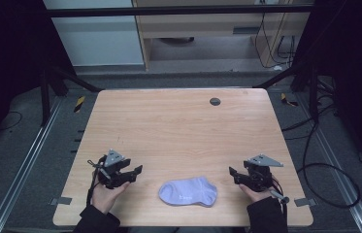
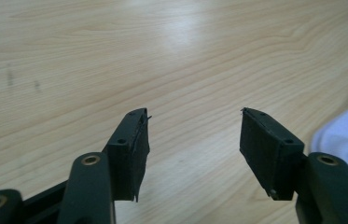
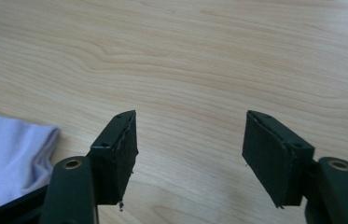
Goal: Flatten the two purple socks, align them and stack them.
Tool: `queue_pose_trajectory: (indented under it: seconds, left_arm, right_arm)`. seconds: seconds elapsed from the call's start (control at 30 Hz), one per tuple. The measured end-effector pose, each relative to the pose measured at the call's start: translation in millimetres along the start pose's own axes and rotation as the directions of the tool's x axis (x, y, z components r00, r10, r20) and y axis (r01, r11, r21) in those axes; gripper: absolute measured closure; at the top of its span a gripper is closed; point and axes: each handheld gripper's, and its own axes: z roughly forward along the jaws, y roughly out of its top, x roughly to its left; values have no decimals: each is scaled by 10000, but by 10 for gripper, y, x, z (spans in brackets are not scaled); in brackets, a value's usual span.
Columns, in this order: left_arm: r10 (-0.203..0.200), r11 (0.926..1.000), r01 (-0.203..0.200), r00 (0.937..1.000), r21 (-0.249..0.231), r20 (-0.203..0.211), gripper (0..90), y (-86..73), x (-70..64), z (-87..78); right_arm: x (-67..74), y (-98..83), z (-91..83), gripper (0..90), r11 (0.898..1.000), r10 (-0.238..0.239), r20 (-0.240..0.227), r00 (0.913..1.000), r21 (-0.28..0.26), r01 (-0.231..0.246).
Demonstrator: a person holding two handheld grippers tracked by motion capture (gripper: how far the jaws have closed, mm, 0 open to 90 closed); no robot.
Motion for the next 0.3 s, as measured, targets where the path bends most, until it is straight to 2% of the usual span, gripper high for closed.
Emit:
queue_pose_trajectory:
  seconds: [0.07,0.13,0.17,0.2,0.23,0.3]
  left_arm:
    - [-102,9999,102,9999,-28,-63,392,-10,51,-9]
    - [-198,9998,198,9997,33,-160,377,-28,141,-20]
    - [-280,9995,285,9991,124,-329,371,-54,230,-24]
    - [-280,9995,285,9991,124,-329,361,-54,230,-24]
    - [-349,9992,357,9983,165,-460,356,-79,312,-25]
    - [-355,9992,365,9981,182,-504,348,-89,343,-27]
  right_arm:
    - [-30,-7,4,318,10000,51,48,10000,53,-52]
    - [-114,-24,7,296,9997,205,238,9995,129,-208]
    - [-159,-32,8,288,9996,270,353,9990,110,-274]
    - [-187,-36,6,279,9995,301,387,9988,108,-305]
    - [-231,-45,6,270,9991,386,490,9981,133,-393]
    - [-284,-57,-3,259,9982,567,656,9962,165,-579]
